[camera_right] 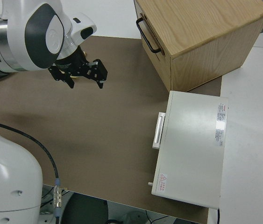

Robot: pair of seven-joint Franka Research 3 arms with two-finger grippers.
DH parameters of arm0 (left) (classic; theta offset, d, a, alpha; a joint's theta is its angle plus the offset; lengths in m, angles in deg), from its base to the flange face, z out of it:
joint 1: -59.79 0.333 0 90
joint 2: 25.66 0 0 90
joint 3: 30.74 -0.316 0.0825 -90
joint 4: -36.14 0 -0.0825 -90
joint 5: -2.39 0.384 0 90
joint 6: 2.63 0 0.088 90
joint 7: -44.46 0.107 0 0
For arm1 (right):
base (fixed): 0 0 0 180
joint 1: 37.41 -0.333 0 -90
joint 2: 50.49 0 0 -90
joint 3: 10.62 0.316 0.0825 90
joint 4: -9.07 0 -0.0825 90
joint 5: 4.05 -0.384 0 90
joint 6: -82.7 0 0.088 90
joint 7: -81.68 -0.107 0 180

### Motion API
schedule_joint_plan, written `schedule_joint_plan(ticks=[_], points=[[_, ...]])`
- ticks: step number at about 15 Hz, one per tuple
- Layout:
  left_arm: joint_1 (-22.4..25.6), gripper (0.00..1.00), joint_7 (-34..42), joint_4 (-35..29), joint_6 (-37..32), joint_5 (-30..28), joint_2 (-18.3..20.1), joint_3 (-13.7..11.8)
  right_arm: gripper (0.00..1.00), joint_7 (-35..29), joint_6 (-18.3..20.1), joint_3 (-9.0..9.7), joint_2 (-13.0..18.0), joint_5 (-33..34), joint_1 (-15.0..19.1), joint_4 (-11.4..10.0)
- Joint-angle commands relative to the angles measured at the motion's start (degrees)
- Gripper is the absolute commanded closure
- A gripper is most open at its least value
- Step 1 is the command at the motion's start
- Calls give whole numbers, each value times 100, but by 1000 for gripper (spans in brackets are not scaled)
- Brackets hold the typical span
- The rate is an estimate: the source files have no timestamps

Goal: Pick gray plate from low plate rack and place it on table with left arm
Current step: 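Lower the left gripper down to the gray plate in the rack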

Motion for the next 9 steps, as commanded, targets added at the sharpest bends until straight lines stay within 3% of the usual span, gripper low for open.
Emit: schedule_joint_plan(ticks=[1,5,9], points=[[-39,5,-438,-26,91,46,12,18,11,19,87,38,27,-20,84,35],[-4,5,-380,-79,-41,502,12,9,11,19,87,38,27,-20,76,35],[23,5,-354,-289,-243,888,12,-157,11,19,87,38,27,-20,76,35]])
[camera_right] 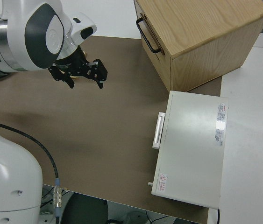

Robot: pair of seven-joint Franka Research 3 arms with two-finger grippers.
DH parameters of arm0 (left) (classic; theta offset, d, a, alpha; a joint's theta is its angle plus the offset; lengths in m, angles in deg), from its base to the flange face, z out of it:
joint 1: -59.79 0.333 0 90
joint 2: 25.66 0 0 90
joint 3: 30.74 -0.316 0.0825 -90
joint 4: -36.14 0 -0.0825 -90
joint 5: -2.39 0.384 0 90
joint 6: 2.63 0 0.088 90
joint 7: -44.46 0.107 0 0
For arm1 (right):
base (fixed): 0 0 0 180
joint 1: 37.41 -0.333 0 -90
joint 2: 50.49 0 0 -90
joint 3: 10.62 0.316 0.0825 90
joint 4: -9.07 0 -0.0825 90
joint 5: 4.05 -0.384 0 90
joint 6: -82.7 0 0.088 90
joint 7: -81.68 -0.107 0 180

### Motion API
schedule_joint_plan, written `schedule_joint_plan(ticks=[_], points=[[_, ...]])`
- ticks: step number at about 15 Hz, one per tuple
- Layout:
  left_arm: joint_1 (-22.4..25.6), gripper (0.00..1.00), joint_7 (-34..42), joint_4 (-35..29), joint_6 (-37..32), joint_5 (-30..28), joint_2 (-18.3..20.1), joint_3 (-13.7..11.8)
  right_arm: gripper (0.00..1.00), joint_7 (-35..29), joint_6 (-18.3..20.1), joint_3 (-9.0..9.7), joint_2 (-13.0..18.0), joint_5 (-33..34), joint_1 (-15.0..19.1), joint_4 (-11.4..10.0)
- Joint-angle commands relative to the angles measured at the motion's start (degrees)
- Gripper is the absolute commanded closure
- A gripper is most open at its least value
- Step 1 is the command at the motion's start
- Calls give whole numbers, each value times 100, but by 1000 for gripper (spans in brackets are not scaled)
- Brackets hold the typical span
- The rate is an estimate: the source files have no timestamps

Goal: Pick gray plate from low plate rack and place it on table with left arm
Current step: 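Lower the left gripper down to the gray plate in the rack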

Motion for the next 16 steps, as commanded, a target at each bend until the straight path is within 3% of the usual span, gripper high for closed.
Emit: schedule_joint_plan(ticks=[1,5,7,14,15,16], points=[[7,5,-43,-323,-177,634,33,-147,11,19,87,38,27,-20,76,35],[7,5,-34,-658,-334,1462,33,-209,13,19,87,38,27,-20,85,35],[-2,5,-25,-833,-379,1760,24,-384,11,19,87,38,27,-20,85,35],[7,13,423,-1123,-362,1911,-108,-911,11,19,87,38,27,-20,76,35],[7,50,432,-1176,-344,1911,-108,-921,13,19,87,38,27,-20,76,35],[7,200,423,-1264,-301,1911,-108,-929,11,19,87,38,27,-20,76,35]])
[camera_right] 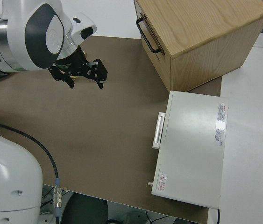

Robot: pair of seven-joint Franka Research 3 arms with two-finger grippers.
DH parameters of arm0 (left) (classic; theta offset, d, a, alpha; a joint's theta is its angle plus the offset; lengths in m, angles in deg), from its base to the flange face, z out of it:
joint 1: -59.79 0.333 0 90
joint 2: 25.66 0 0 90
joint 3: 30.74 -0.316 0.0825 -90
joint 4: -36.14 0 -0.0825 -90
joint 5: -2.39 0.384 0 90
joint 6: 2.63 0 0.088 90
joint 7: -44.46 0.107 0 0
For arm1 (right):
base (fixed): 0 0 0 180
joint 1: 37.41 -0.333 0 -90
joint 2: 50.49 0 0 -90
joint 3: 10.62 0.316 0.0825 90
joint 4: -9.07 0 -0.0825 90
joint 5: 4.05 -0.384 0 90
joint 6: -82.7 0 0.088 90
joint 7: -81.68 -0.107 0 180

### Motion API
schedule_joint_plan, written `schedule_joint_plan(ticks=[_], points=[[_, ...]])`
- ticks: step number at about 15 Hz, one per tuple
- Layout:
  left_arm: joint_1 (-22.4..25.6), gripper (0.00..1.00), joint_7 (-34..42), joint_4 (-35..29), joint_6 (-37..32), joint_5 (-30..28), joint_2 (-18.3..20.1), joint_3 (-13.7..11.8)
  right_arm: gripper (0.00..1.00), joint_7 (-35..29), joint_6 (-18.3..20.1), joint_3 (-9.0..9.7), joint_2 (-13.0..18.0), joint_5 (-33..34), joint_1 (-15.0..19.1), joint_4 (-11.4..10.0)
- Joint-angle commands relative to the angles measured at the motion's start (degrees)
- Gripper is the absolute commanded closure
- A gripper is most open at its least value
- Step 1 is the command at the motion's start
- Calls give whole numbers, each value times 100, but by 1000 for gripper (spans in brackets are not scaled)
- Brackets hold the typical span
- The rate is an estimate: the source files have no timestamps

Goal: Pick gray plate from low plate rack and place it on table with left arm
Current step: 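Grasp the gray plate rim with the left gripper and lift it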

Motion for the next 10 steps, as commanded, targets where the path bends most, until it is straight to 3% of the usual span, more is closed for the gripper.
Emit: schedule_joint_plan(ticks=[1,3,4,5,10], points=[[-35,406,70,-262,56,121,27,-61,13,19,87,38,27,-20,84,35],[-35,814,70,-271,39,121,19,-61,11,19,87,38,27,-20,76,35],[-35,957,79,-271,21,121,19,-61,11,19,87,38,27,-20,76,35],[-35,1000,79,-271,13,121,19,-61,13,19,87,38,27,-20,76,35],[-44,1000,167,-183,-14,121,36,-61,11,19,87,38,27,-20,85,35]])
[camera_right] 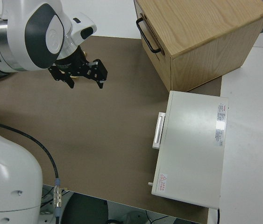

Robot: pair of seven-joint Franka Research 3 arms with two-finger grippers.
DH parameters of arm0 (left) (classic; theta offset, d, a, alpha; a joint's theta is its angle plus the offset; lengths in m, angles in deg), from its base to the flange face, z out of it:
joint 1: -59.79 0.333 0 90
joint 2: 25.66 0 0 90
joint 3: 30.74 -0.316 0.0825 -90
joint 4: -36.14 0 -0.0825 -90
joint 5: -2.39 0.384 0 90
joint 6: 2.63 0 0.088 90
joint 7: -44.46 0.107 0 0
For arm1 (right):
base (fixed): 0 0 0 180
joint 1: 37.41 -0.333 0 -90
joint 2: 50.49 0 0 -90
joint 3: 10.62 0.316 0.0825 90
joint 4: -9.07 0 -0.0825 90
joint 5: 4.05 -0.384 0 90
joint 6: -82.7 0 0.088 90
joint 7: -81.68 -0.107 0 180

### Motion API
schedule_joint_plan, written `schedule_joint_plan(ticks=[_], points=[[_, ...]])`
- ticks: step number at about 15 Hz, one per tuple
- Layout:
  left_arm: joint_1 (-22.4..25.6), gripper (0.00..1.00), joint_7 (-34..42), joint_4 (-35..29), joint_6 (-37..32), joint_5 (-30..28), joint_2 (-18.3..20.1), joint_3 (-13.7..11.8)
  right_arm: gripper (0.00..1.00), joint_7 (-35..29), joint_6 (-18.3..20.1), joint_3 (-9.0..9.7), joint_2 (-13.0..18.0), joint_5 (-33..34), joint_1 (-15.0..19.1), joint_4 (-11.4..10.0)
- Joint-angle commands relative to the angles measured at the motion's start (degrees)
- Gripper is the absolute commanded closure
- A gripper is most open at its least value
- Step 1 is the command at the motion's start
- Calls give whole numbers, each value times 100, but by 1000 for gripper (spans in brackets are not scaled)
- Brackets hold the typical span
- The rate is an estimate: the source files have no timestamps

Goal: Pick gray plate from low plate rack and place it on table with left arm
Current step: 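Grasp the gray plate rim with the left gripper and lift it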

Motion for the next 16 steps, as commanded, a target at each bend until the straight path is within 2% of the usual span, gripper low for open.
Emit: schedule_joint_plan(ticks=[1,3,6,11,16], points=[[-46,1000,157,8,-26,130,76,-37,11,19,87,38,27,-20,85,35],[-54,1000,288,131,-44,130,93,-37,11,19,87,38,27,-20,85,35],[-63,1000,569,499,-438,112,111,-28,11,19,87,38,27,-20,76,35],[-98,1000,799,966,-1001,-414,163,51,11,19,87,38,27,-20,84,35],[-107,1000,711,1142,-1063,-1951,199,86,11,19,87,38,27,-20,84,35]])
